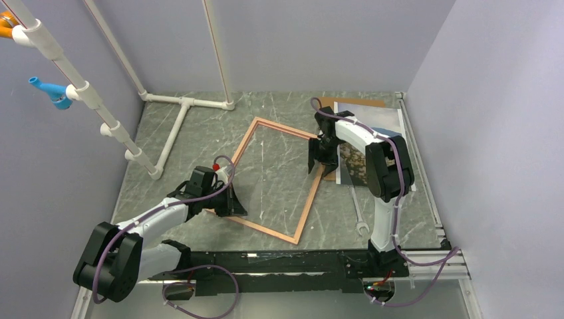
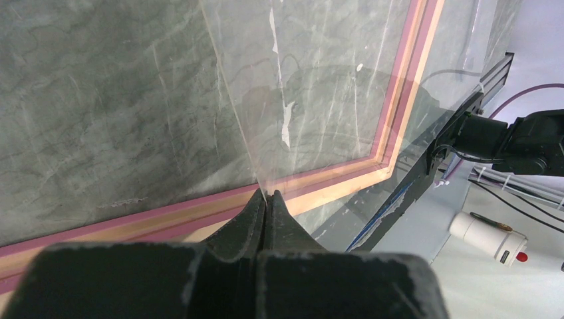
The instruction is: Put the photo into the frame
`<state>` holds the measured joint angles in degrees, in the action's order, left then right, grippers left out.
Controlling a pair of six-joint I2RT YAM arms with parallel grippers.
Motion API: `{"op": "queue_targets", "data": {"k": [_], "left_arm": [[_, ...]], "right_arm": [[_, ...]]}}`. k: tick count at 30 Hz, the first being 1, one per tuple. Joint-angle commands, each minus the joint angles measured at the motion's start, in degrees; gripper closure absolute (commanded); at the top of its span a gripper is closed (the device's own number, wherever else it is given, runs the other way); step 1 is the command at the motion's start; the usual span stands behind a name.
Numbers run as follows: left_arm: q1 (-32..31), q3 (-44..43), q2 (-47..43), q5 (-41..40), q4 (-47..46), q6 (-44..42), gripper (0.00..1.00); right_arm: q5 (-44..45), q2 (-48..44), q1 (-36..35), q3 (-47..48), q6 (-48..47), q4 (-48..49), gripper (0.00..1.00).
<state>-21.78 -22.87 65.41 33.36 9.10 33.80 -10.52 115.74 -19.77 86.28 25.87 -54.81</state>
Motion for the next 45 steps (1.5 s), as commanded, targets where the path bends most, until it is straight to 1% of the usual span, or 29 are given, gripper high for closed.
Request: {"op": "queue_targets", "data": {"k": [1,9,19,23,29,32,38,43,45], "left_arm": [[-0.54,-1.42,-0.26,0.51,-0.13,-1.69,1.00],[-0.60,-1.27,0.50,0.88,-1.33,-1.29,1.00],[-0.72,-1.41,-0.39,1.53,-1.85,-2.03,1.00],[-0.72,-0.98,-0.85,1.90,-2.46,-1.99,1.00],[-0.70,-0.79,-1.31,1.97,-2.51,-2.07,1.00],[-0.80,-0.61,-1.51,1.60,-2.15,-2.50,1.00],[-0.89,-1.25,-1.90,-2.66,2.44,-5.60,1.00],[-0.98,-0.58,-2.27,-2.81,2.86,-5.35,1.00],[-0.98,-0.11,-2.49,-2.92,2.52,-4.70,1.00]], "right_arm": [[5.74,4.20,1.26,1.55,-0.18,5.52,0.39],[5.26,6.70,1.96,5.99,0.20,6.12,0.36],[2.30,12.49,0.77,16.70,-1.14,4.97,0.35],[0.68,15.44,0.65,23.78,-0.93,4.39,0.35],[-1.99,23.90,0.14,37.16,0.85,1.58,0.35],[-4.69,26.46,-0.55,40.76,2.45,2.05,0.35],[-13.21,28.35,-2.27,41.55,9.83,10.06,0.35],[-21.04,31.69,-4.10,42.22,18.83,19.59,0.34],[-24.33,33.46,-4.85,42.22,23.41,24.94,0.34]]}}
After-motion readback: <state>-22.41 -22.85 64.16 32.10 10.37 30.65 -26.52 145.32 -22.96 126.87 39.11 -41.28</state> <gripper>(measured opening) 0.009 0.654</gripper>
